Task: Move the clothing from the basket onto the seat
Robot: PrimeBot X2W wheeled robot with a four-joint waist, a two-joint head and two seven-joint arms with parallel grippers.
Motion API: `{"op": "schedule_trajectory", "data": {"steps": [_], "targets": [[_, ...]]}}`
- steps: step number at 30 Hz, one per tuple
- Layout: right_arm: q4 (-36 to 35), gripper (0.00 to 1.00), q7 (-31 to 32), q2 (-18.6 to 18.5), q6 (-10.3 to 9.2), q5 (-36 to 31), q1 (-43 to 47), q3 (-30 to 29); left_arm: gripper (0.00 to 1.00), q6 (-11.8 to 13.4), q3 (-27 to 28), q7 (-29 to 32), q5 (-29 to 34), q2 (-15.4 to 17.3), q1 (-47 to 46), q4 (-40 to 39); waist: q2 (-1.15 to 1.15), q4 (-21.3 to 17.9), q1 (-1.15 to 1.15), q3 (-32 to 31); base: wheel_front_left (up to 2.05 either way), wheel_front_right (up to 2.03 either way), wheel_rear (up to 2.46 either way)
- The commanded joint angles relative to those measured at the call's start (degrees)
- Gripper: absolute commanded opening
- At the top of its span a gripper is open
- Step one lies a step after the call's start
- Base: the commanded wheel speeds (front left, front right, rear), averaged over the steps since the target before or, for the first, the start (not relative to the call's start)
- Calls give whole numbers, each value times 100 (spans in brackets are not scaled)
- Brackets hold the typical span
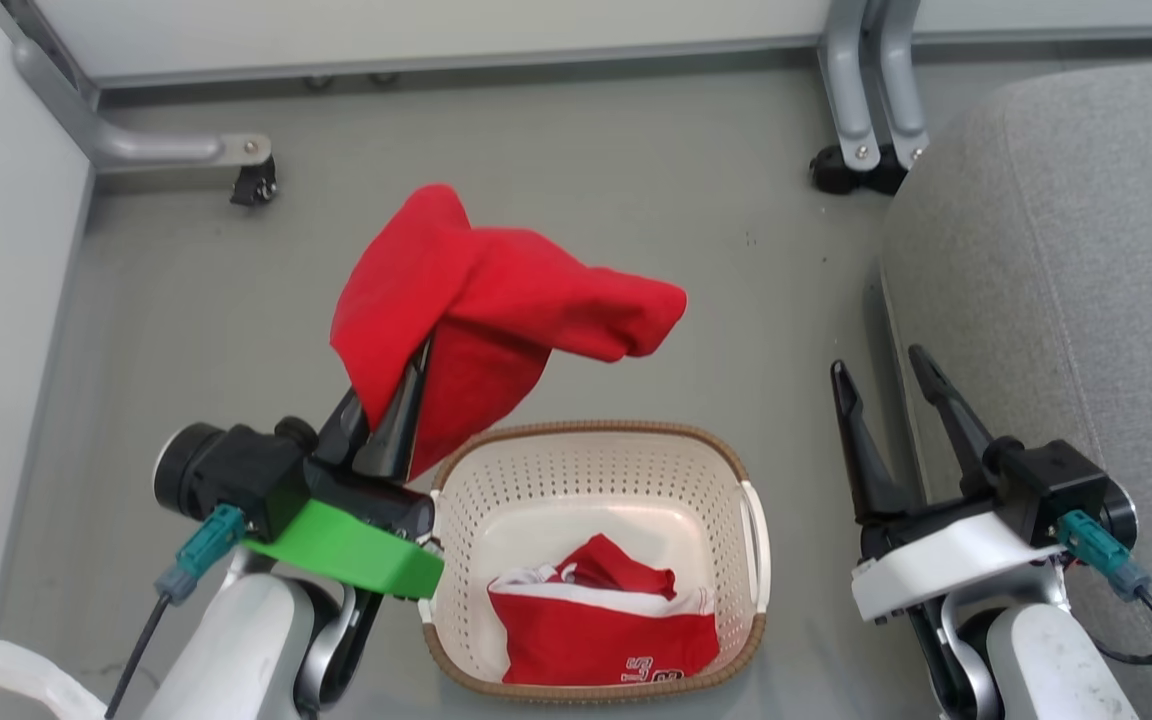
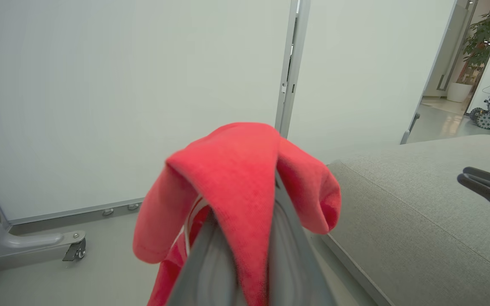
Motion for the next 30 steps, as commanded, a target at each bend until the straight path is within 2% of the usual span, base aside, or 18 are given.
{"op": "schedule_trajectory", "data": {"steps": [1, 9, 14, 30], "targets": [[-36, 100, 32, -13, 0, 43, 132, 20, 0, -48, 39, -20, 37, -8, 163, -46, 0, 12, 0, -332, 0, 0, 0], [-88, 100, 170, -12, 0, 126, 518, 107, 0, -69, 7, -20, 81, -61, 652, -98, 0, -38, 0, -811, 0, 0, 0], [-145, 100, 252, -12, 0, 154, 715, 102, 0, 4, -14, -21, 67, -74, 866, -93, 0, -60, 0, -1014, 0, 0, 0], [-326, 100, 310, -12, 0, 205, 969, -35, 0, 112, -46, 50, -16, 22, 1010, -172, 0, -107, 0, -1115, 0, 0, 0]]}}
